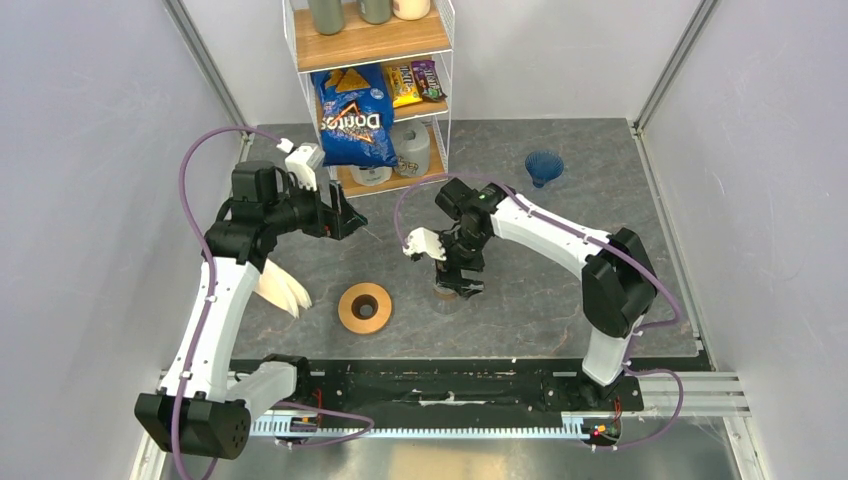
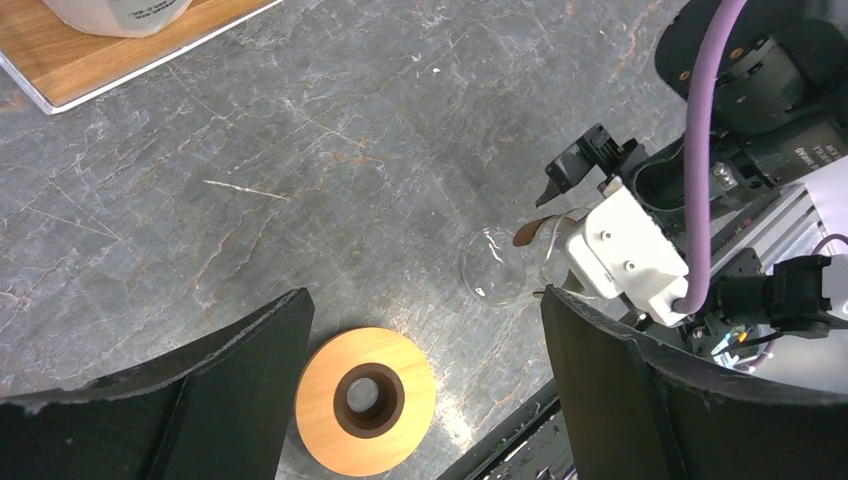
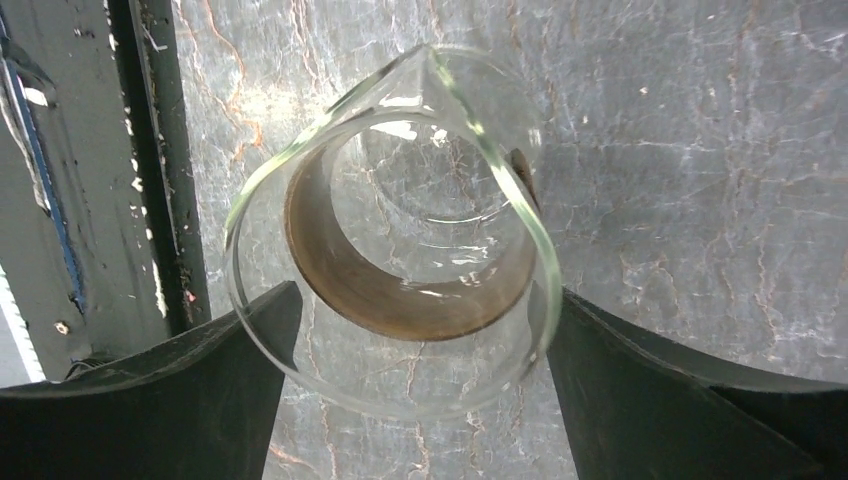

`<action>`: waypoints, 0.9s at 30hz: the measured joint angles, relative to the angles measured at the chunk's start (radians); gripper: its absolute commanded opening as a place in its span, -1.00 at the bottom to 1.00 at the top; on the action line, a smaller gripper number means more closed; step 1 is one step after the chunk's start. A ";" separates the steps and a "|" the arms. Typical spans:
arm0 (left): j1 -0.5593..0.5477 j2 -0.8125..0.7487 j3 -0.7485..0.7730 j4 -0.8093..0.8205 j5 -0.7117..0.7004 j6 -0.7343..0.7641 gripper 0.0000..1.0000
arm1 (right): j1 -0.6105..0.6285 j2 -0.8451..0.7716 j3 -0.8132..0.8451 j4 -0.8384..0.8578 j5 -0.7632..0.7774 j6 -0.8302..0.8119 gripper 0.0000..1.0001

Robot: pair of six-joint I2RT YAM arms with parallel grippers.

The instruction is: Place the coffee filter in the dripper

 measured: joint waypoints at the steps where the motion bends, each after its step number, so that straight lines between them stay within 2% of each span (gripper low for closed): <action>1: 0.000 0.000 0.000 0.000 0.000 0.000 0.85 | 0.000 -0.002 0.008 0.000 0.000 0.008 0.94; 8: 0.000 0.005 0.008 -0.011 0.002 0.001 0.85 | -0.001 -0.128 0.019 -0.029 -0.004 0.061 0.93; 12: 0.000 0.020 0.029 -0.026 0.004 0.005 0.84 | -0.057 -0.250 0.034 -0.063 -0.044 0.135 0.94; 17: 0.000 0.046 0.047 -0.038 -0.004 0.013 0.86 | -0.387 -0.264 0.184 -0.108 -0.155 0.283 0.93; 20: 0.000 0.071 0.058 -0.085 -0.029 0.024 0.88 | -0.552 -0.240 0.230 -0.109 -0.169 0.368 0.94; 24: 0.000 0.133 0.090 -0.185 -0.093 0.093 0.90 | -0.637 -0.208 0.230 -0.123 -0.177 0.488 0.94; 27: 0.002 0.170 0.095 -0.264 -0.130 0.209 0.90 | -0.662 -0.203 0.200 -0.127 -0.186 0.544 0.94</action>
